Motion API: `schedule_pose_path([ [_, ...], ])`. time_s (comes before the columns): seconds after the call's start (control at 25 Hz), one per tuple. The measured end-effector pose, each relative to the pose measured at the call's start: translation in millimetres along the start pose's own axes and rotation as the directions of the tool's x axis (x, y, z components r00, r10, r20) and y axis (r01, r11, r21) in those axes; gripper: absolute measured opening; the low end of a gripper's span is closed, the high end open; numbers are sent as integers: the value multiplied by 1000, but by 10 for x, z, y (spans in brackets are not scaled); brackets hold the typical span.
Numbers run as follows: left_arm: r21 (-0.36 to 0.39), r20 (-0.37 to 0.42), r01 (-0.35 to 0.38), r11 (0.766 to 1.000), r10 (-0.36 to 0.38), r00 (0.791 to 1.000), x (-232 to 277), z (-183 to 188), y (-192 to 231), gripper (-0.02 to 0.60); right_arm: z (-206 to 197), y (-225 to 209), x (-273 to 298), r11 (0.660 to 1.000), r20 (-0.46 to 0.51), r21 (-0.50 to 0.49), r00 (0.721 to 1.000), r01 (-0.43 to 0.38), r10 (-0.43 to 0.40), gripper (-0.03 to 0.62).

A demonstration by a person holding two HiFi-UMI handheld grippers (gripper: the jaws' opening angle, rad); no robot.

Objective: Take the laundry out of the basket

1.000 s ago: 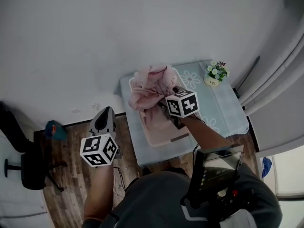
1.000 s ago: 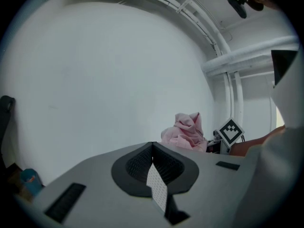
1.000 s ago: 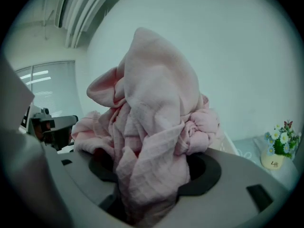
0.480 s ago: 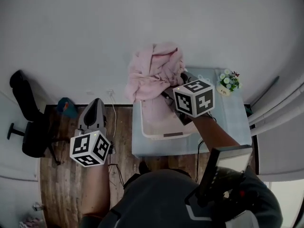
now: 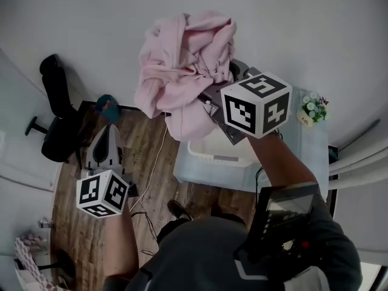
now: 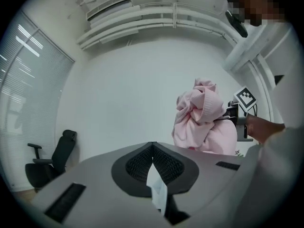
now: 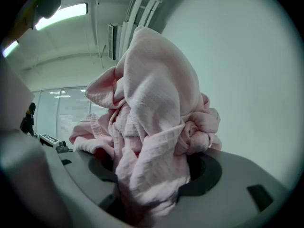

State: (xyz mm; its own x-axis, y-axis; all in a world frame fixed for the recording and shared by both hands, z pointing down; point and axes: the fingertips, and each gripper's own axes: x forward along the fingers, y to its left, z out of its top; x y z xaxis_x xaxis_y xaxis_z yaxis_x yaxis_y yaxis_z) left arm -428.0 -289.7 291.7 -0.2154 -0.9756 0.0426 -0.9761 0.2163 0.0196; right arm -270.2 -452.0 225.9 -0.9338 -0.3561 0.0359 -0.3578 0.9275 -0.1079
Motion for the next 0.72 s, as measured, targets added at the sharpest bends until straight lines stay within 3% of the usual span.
schedule_pose_path([
  [0.28,17,40,-110,994,110,993,-548,159,445,8,285,828,353,987,45,-21,986,-162,163,334],
  [0.72,28,74,-217,976,214,974,-1196,290,1392,8,234,2013,1082,948,40,-4,947,-318,318,334],
])
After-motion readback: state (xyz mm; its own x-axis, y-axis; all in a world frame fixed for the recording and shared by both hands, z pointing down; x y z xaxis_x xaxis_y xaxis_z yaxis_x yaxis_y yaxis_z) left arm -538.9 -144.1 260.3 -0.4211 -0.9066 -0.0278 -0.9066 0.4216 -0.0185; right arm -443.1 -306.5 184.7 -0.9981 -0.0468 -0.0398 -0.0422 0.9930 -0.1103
